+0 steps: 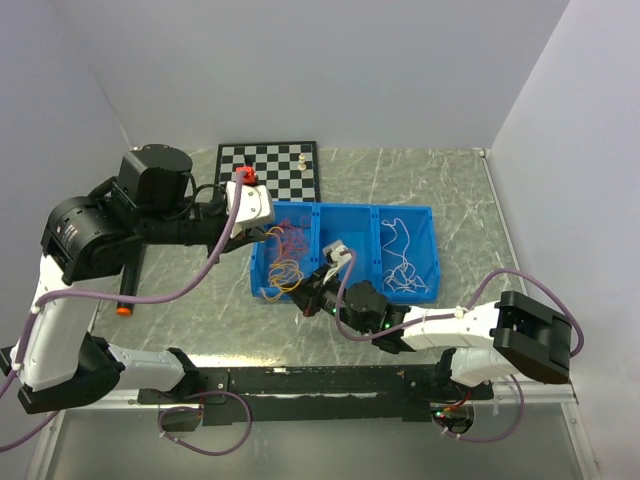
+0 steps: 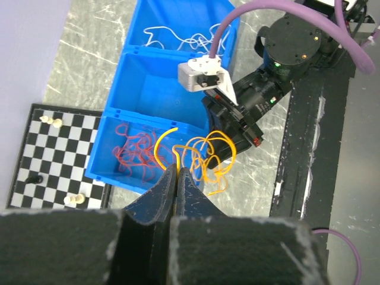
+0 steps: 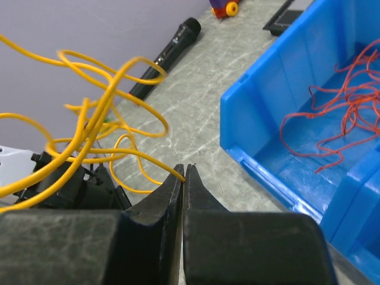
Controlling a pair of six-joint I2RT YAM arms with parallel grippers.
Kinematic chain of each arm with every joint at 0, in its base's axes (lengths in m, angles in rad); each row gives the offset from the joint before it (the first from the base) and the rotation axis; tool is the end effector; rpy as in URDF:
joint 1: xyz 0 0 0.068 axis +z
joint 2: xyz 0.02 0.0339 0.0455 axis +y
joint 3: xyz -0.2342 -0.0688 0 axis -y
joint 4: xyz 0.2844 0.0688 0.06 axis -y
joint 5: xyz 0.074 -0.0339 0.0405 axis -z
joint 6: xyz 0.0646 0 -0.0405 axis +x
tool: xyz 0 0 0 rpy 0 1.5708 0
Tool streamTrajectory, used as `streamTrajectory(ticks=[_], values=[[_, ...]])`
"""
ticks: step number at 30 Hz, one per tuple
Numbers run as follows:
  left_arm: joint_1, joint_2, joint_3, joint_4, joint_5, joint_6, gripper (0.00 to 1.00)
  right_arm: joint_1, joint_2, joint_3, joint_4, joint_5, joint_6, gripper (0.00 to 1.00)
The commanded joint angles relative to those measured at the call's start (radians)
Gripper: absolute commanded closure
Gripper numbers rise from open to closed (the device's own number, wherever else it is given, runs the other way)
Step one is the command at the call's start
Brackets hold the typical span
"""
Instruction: Untangle the cables
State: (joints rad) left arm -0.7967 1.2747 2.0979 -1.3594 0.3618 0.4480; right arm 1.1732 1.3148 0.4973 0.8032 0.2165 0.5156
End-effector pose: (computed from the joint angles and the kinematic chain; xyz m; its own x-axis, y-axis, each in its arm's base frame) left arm 0.1351 -0.1708 0.5182 0.0599 0.5182 -0.8531 0.9492 0.2350 0.2094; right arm 0.1429 0.3045 0.1717 -0.4078 0.2726 -0.8714 -0.7083 0.5078 0.4903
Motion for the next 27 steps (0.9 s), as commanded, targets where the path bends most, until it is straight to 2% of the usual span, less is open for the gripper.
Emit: streamTrajectory(ticks=[1,8,14,19,21,24,27], values=[[-0.006,-0.003,0.059,0.022,-0.046,0.008,0.99,-0.006,-0.037,-0.032,-0.01,0.011,0.034,1.0],[-0.006,-0.127,-0.038,0.429,-0.355,-0.04,0.99,0.028,-0.113,-0.221,-0.079,0.059,0.129,1.0],[-0.004,-0.163,-0.041,0.633,-0.461,-0.008,0.99,0.086,-0.222,-0.299,-0.225,0.144,0.195,1.0],[-0.006,-0.184,-0.047,0.931,-0.627,0.05,0.99,0.135,-0.285,-0.347,-0.323,0.207,0.256,1.0],[-0.006,-0.19,-0.062,0.986,-0.617,0.084,0.99,0.155,-0.302,-0.358,-0.341,0.227,0.27,1.0],[-0.006,-0.186,-0.078,0.984,-0.593,0.077,0.99,0.169,-0.348,-0.361,-0.387,0.262,0.273,1.0],[-0.004,-0.199,-0.134,1.124,-0.706,0.066,0.99,0.171,-0.408,-0.374,-0.441,0.29,0.285,1.0]])
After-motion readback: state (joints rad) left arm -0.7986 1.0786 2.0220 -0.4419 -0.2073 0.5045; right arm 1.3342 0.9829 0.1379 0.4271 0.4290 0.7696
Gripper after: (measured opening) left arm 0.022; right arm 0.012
